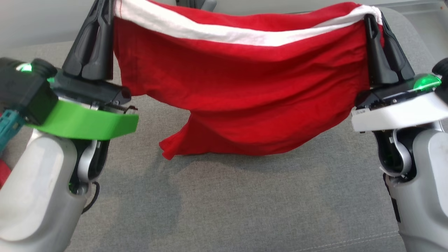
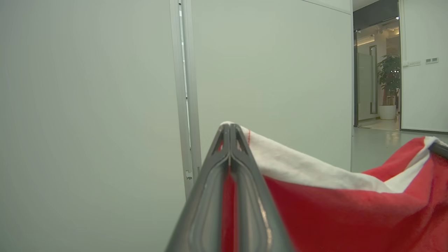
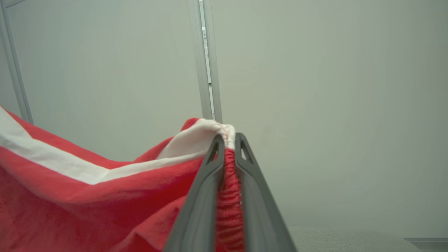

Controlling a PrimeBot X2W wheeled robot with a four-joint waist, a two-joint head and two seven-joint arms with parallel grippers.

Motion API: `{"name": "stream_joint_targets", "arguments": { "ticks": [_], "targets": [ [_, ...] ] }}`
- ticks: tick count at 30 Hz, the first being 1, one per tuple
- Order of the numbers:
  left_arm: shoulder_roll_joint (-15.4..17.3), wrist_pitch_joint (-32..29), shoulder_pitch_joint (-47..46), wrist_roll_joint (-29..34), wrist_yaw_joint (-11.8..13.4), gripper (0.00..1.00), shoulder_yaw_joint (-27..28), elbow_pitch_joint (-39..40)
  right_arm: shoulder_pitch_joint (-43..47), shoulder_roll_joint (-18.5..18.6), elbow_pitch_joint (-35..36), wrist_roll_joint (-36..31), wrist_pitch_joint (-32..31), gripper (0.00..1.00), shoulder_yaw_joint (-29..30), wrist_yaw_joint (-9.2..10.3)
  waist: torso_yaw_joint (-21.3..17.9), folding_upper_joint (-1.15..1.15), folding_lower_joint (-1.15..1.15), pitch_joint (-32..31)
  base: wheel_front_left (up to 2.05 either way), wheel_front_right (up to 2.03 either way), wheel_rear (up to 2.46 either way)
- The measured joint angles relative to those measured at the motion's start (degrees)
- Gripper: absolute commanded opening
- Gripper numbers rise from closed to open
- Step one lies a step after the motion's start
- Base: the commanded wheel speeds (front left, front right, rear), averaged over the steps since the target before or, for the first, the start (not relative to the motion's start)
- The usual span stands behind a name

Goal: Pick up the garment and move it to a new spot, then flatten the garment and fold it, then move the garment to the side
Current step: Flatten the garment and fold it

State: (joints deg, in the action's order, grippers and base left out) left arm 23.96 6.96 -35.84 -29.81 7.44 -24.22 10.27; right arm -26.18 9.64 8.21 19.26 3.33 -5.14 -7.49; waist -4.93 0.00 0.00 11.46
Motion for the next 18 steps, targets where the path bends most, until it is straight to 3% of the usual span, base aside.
{"name": "stream_joint_targets", "arguments": {
  "ticks": [6,12,18],
  "targets": [
    [-2.45,0.79,-9.53,-0.74,-4.33,0.0,-1.21,-8.33,-9.68,0.89,-8.28,2.37,1.04,0.0,-1.37,0.0,0.36,0.0,0.0,2.35,0.0,0.0,0.0],
    [-6.76,4.91,-23.53,-1.65,-9.45,0.0,-0.85,-23.54,-24.98,0.76,-21.87,4.55,6.08,0.0,-2.82,0.0,1.24,0.0,0.0,5.32,0.0,0.0,0.0],
    [-10.89,7.35,-36.23,-1.65,-11.81,0.0,1.12,-40.62,-39.32,-2.22,-35.12,5.98,10.81,0.0,-4.37,0.0,2.23,0.0,0.01,8.34,0.0,0.0,0.0]
  ]
}}
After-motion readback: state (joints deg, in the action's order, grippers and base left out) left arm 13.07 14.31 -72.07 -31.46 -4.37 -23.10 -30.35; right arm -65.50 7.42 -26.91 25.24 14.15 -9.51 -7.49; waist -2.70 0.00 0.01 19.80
